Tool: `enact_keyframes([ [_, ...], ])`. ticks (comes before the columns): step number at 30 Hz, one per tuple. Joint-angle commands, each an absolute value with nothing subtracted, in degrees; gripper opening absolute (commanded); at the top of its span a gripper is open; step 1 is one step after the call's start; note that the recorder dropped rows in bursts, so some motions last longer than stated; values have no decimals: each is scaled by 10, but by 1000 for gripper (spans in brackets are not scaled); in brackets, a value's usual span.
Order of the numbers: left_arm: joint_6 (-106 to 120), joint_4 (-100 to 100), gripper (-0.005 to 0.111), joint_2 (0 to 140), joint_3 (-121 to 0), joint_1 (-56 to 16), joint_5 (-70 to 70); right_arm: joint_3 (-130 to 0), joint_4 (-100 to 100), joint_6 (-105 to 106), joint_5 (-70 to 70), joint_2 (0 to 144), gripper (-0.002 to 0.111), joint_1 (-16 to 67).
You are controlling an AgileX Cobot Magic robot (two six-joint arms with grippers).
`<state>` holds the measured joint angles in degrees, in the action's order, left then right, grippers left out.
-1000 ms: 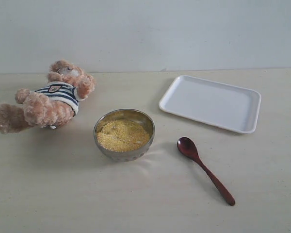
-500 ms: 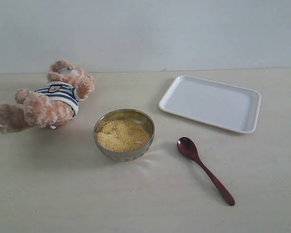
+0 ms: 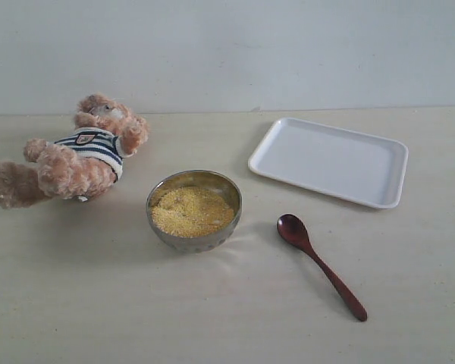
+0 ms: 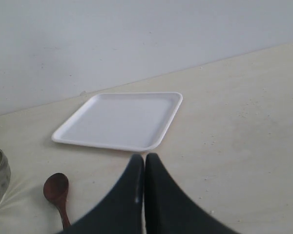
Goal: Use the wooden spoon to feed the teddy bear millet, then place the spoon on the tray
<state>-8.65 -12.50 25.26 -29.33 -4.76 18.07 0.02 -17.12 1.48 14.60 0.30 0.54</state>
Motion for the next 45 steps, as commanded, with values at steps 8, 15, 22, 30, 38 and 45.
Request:
enact_keyframes([
  [8,0,-121,78,739,-569,-46,243,0,-168,16,148,0,0,6],
  [15,14,-112,78,854,-698,-46,305,0,-168,16,148,0,0,6],
  [22,127,-108,88,904,-714,-46,367,0,-168,16,148,0,0,6],
  [30,127,-108,97,1013,-714,-46,276,0,-168,16,148,0,0,6],
  [38,127,-144,97,1100,-768,-46,265,0,-168,16,148,0,0,6],
  [45,127,-146,97,1123,-786,-46,245,0,-168,16,148,0,0,6],
])
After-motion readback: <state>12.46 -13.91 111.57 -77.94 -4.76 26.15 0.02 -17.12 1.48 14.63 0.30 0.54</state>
